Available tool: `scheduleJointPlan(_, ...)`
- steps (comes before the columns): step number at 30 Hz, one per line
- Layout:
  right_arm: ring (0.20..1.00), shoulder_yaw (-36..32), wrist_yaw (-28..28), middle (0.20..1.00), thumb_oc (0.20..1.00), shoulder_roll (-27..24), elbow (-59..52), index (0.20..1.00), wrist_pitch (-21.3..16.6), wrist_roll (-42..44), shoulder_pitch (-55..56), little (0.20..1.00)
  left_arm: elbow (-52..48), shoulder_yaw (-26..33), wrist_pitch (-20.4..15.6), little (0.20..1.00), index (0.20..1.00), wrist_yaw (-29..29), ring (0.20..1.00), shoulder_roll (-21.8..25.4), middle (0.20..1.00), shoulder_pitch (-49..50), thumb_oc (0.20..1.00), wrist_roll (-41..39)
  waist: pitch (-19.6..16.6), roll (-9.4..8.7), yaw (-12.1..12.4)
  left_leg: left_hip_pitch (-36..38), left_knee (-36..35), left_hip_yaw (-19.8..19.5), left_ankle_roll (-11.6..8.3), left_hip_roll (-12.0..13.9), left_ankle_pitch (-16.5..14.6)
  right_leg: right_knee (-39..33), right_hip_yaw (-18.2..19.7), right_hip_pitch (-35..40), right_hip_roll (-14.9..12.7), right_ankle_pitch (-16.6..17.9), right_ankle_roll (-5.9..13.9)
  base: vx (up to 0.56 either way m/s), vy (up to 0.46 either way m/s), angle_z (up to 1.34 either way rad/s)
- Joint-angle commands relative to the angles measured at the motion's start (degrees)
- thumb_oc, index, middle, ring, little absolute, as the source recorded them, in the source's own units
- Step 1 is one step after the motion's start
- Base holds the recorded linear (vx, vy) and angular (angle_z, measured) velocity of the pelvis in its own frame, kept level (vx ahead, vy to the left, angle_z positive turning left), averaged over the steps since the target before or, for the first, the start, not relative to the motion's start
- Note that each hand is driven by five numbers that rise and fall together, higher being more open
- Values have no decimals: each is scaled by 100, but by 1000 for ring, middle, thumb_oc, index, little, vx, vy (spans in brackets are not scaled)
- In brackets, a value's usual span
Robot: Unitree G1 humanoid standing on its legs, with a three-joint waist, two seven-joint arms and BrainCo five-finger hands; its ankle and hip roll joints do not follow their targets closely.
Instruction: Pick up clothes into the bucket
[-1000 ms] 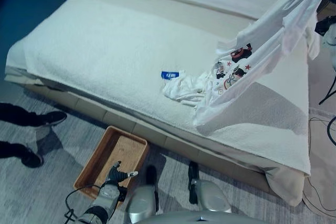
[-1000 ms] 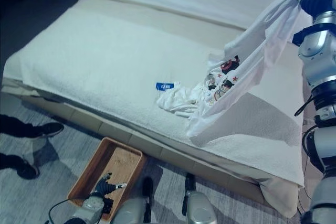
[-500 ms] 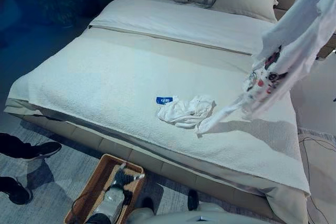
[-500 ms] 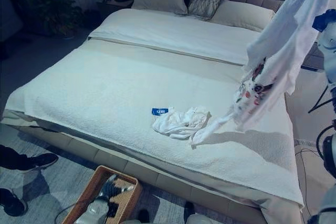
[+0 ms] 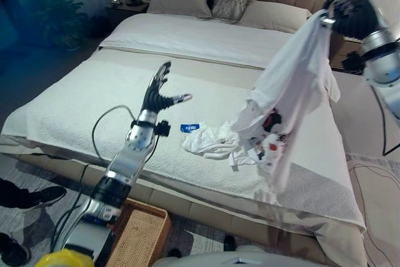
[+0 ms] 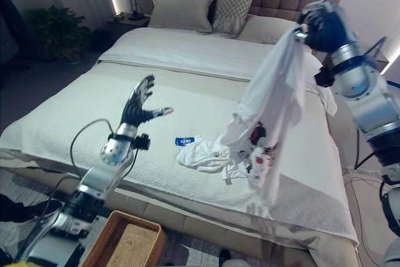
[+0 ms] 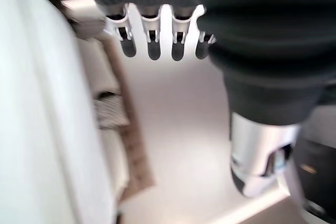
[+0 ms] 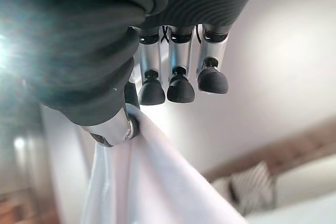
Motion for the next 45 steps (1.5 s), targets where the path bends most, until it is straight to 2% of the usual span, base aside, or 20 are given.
scheduleJointPlan(1,200,64,120,200,200,56,-179,200,-299,560,-700,200,359,-394,-259,1000,1000,-21,1000,91,1000,-422,1000,-209,-316,-347,45,-192,599,-30,-123,-38,-663,619,-184,40,-387,-608,416,0,1,-11)
scheduleJointPlan(7,200,337,337,200,200,129,-735,200,-393,1028,-1022,200,856,-1102,-83,1000,1000,-427,1000,-78,1000,-973,1000,-389,-288,-310,-21,-164,625,-23,-123,-37,-663,630,-154,76,-391,-620,419,0,3,-5)
scheduleJointPlan(10,200,346,369,200,200,180,-891,200,-443,1145,-1055,200,970,-1252,-54,1000,1000,-503,1000,-168,1000,-1039,1000,-463,-283,-310,-33,-154,628,-31,-121,-44,-666,634,-162,92,-394,-627,420,0,0,0)
scheduleJointPlan(11,200,381,411,200,200,200,-1109,200,-484,1252,-1128,200,1045,-1557,-8,1000,1000,-799,1000,-231,1000,-1120,1000,-735,-283,-291,-58,-145,627,-49,-119,-51,-666,644,-169,105,-397,-633,419,0,0,0)
scheduleJointPlan(14,200,414,467,200,200,238,-1275,200,-523,1345,-1168,200,1058,-1958,88,1000,1000,-1140,1000,-230,1000,-1312,1000,-1117,-283,-247,-75,-132,621,-73,-115,-58,-660,653,-190,123,-406,-636,429,0,0,0)
scheduleJointPlan(17,200,480,466,200,200,258,-1396,200,-508,1261,-1292,200,1131,-2305,180,1000,1000,-1330,1000,-207,1000,-1535,1000,-1117,-271,-223,-72,-138,625,-109,-115,-67,-652,660,-229,131,-420,-639,432,0,1,1)
scheduleJointPlan(21,200,512,479,200,200,286,-1446,200,-512,1257,-1336,200,1219,-2508,239,1000,1000,-1511,1000,-178,1000,-1631,1000,-1234,-252,-211,-69,-150,636,-134,-109,-83,-647,668,-251,131,-434,-632,438,0,0,0)
scheduleJointPlan(26,200,536,504,200,200,427,-1520,200,-531,1321,-1291,200,1206,-2873,345,1000,1000,-1775,1000,-147,1000,-1783,1000,-1826,-245,-176,-87,-171,638,-141,-102,-102,-633,676,-253,116,-444,-620,451,0,0,0)
scheduleJointPlan(32,200,508,529,200,200,552,-1633,200,-525,1368,-1193,200,1376,-2768,376,1000,1000,-1705,1000,-454,1000,-1657,1000,-2351,-225,-204,-78,-209,649,-167,-93,-123,-621,689,-261,98,-459,-617,440,0,0,0)
scheduleJointPlan(33,200,493,532,200,200,580,-1651,200,-533,1378,-1171,200,1371,-2717,371,846,846,-1673,846,-504,846,-1612,846,-2472,-218,-208,-77,-214,651,-173,-90,-127,-621,691,-261,94,-460,-616,439,0,0,0)
scheduleJointPlan(34,200,491,532,200,200,580,-1654,200,-532,1378,-1167,200,1371,-2718,371,250,250,-1673,250,-504,250,-1611,250,-2473,-221,-208,-77,-215,651,-174,-89,-127,-621,692,-262,93,-460,-616,439,0,0,0)
scheduleJointPlan(35,200,473,528,200,200,608,-1675,200,-543,1368,-1123,200,1352,-2639,358,200,200,-1629,200,-557,200,-1543,200,-2576,-213,-218,-73,-226,660,-178,-88,-131,-623,704,-261,79,-462,-619,443,0,0,0)
scheduleJointPlan(45,200,178,462,200,200,677,-1669,200,-575,1241,-834,200,1320,-2175,293,200,200,-1462,200,-642,200,-1062,200,-2522,-188,-255,-14,-237,672,-202,-75,-131,-635,729,-273,81,-461,-644,419,0,0,0)
